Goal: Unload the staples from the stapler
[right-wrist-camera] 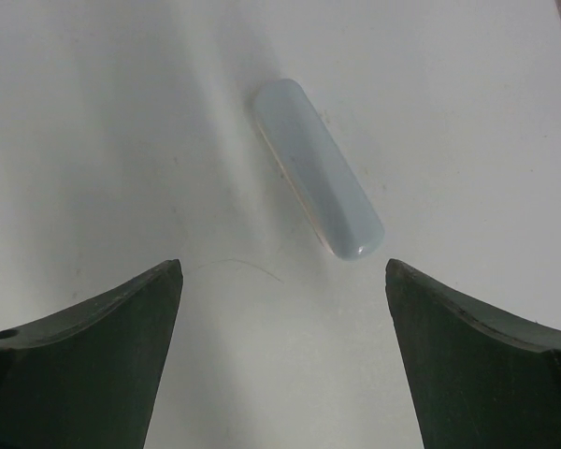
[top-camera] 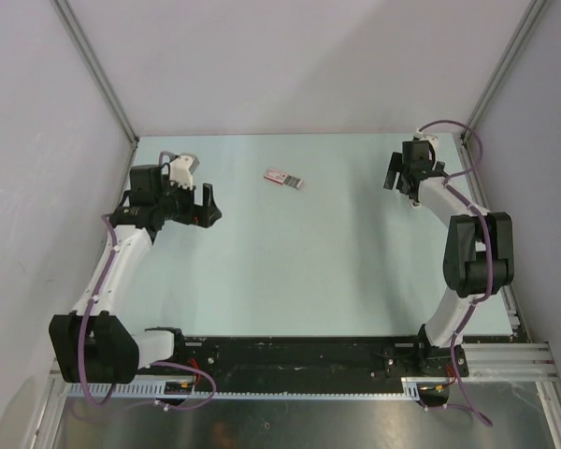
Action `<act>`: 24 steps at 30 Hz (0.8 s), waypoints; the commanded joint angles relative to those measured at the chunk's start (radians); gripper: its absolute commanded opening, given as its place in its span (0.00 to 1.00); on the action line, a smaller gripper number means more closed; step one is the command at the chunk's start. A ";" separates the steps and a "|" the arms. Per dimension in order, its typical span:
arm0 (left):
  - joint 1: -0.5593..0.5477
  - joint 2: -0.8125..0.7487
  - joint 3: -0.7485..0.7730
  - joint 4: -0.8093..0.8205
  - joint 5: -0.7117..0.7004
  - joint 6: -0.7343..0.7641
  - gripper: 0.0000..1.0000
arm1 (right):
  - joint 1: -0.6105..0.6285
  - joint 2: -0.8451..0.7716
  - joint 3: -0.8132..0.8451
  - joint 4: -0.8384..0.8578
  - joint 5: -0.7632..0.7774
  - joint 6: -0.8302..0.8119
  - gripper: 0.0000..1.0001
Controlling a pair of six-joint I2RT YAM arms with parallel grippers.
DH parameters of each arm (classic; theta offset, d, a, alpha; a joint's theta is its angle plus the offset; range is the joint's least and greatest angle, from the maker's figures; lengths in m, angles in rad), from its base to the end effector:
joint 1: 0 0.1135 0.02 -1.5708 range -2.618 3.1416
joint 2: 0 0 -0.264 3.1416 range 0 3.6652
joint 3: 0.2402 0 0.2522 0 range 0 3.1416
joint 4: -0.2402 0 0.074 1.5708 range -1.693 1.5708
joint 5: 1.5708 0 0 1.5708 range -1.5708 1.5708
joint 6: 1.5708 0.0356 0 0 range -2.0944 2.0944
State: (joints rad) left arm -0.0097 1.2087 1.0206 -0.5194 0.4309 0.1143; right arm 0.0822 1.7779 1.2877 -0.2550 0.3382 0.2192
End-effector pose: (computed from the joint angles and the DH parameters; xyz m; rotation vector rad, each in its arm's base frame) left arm 0.2590 -0.0174 0.3044 0.3619 2.2075 -0.4328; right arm 0.3973 0.0209 0.2365 0.3246 2.2524 -0.2339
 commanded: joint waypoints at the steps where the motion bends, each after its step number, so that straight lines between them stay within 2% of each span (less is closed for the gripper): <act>1: 0.007 0.017 0.001 0.010 0.049 0.043 1.00 | -0.028 0.040 0.066 0.039 0.045 -0.051 0.95; 18: 0.007 0.008 -0.005 0.010 0.067 0.065 0.99 | -0.073 0.213 0.153 0.011 -0.012 -0.109 0.86; 21: 0.007 0.006 -0.009 0.011 0.062 0.068 0.99 | -0.102 0.221 0.157 0.008 -0.025 -0.111 0.79; 24: 0.007 0.009 -0.013 0.011 0.056 0.072 0.99 | -0.117 0.222 0.157 0.002 -0.055 -0.098 0.67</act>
State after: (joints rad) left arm -0.0097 1.2469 1.0180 -0.5190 0.4564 0.1413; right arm -0.0044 1.9942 1.3941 -0.2619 0.3141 0.1181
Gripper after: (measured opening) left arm 0.994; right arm 0.744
